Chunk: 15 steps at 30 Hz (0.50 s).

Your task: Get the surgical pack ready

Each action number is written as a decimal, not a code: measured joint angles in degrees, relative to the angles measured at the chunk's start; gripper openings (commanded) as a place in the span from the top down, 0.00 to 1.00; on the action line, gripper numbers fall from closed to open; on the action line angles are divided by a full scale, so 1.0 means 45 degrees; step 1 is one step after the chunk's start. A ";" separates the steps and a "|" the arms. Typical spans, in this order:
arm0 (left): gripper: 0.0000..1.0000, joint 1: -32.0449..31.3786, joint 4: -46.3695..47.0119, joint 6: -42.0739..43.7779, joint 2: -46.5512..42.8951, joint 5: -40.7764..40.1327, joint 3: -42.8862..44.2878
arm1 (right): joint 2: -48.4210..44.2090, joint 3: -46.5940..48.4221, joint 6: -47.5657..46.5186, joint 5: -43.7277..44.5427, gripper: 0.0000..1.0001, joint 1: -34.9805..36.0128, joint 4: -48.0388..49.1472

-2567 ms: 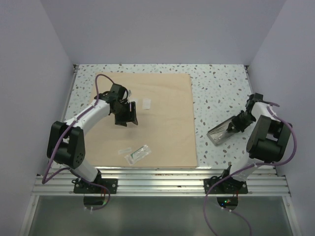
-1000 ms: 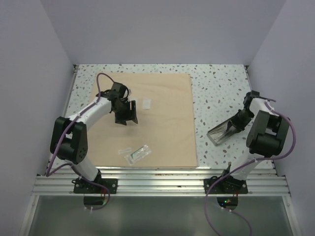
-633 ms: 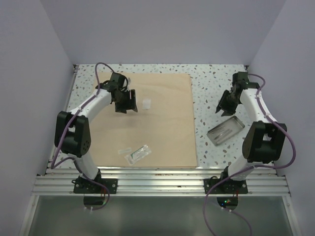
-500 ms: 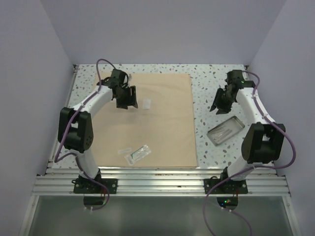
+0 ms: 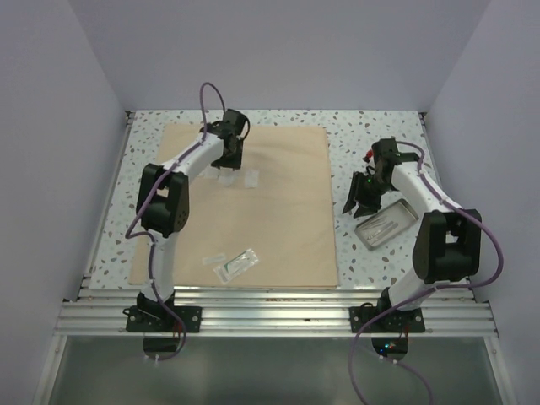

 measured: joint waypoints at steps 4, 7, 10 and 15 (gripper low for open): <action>0.48 -0.1229 -0.0486 0.0068 0.0510 -0.1817 0.0432 | -0.0058 -0.0102 0.0000 -0.0277 0.57 0.0063 0.0073; 0.48 -0.1870 -0.0636 0.0068 0.0680 -0.2419 0.0437 | -0.0112 -0.0102 -0.0010 -0.0311 0.57 0.0107 0.0087; 0.48 -0.1953 -0.0680 0.0058 0.0831 -0.2895 0.0486 | -0.0121 -0.0102 -0.0015 -0.0311 0.57 0.0155 0.0083; 0.48 -0.1783 -0.0729 -0.0102 0.1268 -0.3682 0.0748 | -0.0287 -0.0107 -0.0019 -0.0311 0.56 0.0175 0.0087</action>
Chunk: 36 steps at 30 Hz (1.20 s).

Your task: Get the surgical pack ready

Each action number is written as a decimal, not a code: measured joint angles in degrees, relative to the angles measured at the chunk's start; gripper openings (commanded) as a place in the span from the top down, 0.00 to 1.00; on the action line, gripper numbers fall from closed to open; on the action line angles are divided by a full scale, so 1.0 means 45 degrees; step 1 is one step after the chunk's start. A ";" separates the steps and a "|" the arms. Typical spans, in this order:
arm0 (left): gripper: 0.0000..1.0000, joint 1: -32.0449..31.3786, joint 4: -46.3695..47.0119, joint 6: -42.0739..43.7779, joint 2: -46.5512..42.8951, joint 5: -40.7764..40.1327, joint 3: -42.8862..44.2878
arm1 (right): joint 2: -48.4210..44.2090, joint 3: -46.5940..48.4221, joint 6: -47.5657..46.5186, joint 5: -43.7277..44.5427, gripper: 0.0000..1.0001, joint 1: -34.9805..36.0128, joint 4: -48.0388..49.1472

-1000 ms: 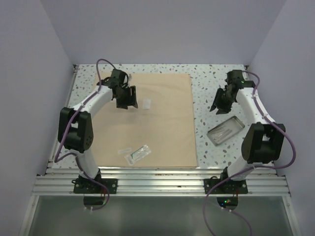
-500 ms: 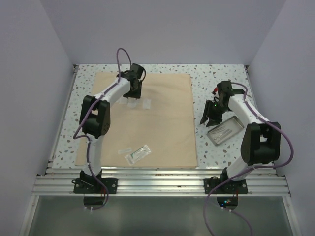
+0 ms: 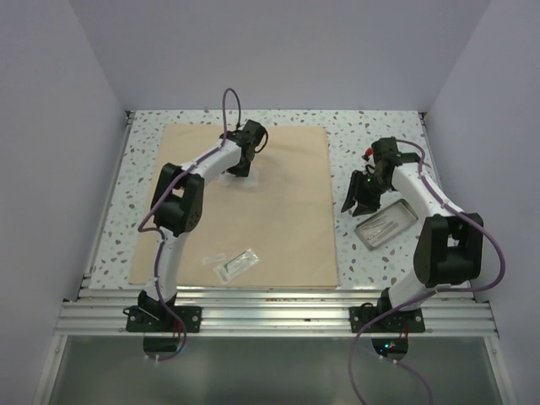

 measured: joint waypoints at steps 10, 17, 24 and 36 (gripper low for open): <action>0.51 -0.0117 0.0015 -0.0194 0.0243 -0.0330 0.0000 | -0.0204 -0.0214 -0.0005 -0.0010 0.56 0.0000 0.0044; 0.55 -0.0126 0.0019 -0.0325 0.0296 -0.0340 -0.0005 | -0.0204 -0.0238 0.0000 -0.0175 0.56 0.0000 0.0087; 0.59 -0.0136 0.0185 -0.0418 0.0661 -0.0296 0.0005 | -0.0204 -0.0238 -0.0005 -0.0233 0.56 0.0000 0.0097; 0.81 -0.0175 0.0223 -0.0408 0.0806 -0.0282 0.0117 | -0.0204 -0.0272 -0.0005 -0.0238 0.56 0.0000 0.0102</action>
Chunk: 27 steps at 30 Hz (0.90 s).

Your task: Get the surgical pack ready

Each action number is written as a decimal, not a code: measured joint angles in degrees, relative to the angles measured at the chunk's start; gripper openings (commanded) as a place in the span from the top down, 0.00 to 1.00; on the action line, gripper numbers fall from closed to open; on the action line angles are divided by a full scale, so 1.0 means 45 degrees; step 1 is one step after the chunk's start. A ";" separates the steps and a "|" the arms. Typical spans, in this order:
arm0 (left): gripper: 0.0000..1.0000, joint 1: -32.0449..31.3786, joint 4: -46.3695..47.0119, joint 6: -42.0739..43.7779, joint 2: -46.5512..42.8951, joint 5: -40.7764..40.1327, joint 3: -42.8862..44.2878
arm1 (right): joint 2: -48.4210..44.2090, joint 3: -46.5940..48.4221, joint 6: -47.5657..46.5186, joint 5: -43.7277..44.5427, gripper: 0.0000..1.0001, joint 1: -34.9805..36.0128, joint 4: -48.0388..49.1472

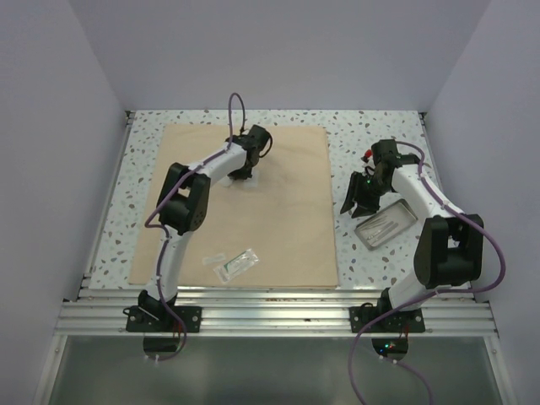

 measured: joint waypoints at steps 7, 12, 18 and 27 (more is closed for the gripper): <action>0.92 0.0170 -0.0019 0.0010 0.0024 0.0267 0.0073 | 0.0005 0.0000 -0.0005 0.0000 0.55 0.0000 -0.0005; 1.00 0.0355 -0.0272 0.0015 0.0058 0.0534 0.0457 | 0.0005 0.0000 -0.0005 0.0000 0.55 0.0005 -0.0010; 1.00 0.0432 -0.0976 -0.0097 0.0063 0.1069 0.1753 | 0.0024 0.0005 -0.0005 0.0000 0.55 0.0039 -0.0010; 1.00 0.0476 -0.2215 -0.1321 0.0102 0.3419 0.2735 | 0.0180 0.0005 -0.0010 -0.0005 0.55 0.0078 0.0000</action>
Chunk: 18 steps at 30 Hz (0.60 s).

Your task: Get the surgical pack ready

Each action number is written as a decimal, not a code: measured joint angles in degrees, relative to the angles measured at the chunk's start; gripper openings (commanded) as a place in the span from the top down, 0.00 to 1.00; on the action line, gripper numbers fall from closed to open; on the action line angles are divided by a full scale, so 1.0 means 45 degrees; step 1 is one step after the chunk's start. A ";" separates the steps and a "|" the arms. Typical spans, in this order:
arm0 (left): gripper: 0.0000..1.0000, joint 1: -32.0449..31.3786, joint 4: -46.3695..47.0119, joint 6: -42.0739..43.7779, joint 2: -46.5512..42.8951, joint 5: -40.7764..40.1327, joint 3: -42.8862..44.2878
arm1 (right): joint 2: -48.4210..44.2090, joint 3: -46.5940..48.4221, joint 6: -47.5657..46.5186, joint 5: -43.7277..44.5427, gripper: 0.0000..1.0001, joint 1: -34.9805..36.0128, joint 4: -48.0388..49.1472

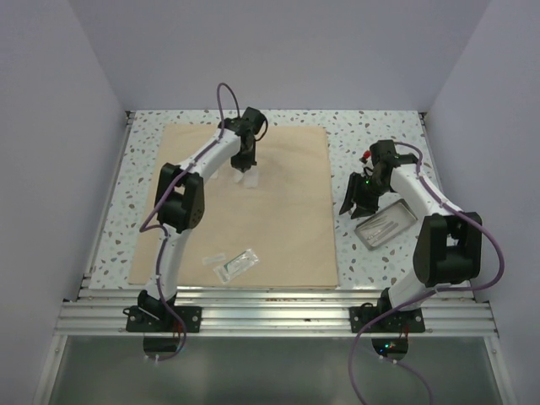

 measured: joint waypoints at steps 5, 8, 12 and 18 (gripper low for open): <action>1.00 0.0000 -0.0189 -0.0471 0.0189 0.0792 0.0000 | 0.0000 0.0000 0.0000 -0.0019 0.55 0.0000 0.0000; 1.00 0.0000 -0.0272 -0.0675 0.0214 0.1049 0.0000 | 0.0000 0.0000 -0.0005 -0.0029 0.55 0.0005 0.0005; 1.00 0.0000 -0.0345 -0.0811 0.0214 0.1219 0.0000 | 0.0010 0.0000 -0.0005 -0.0034 0.55 0.0005 0.0015; 1.00 0.0000 -0.0432 -0.1069 0.0228 0.1394 0.0034 | 0.0131 -0.0005 -0.0005 -0.0044 0.55 0.0005 0.0097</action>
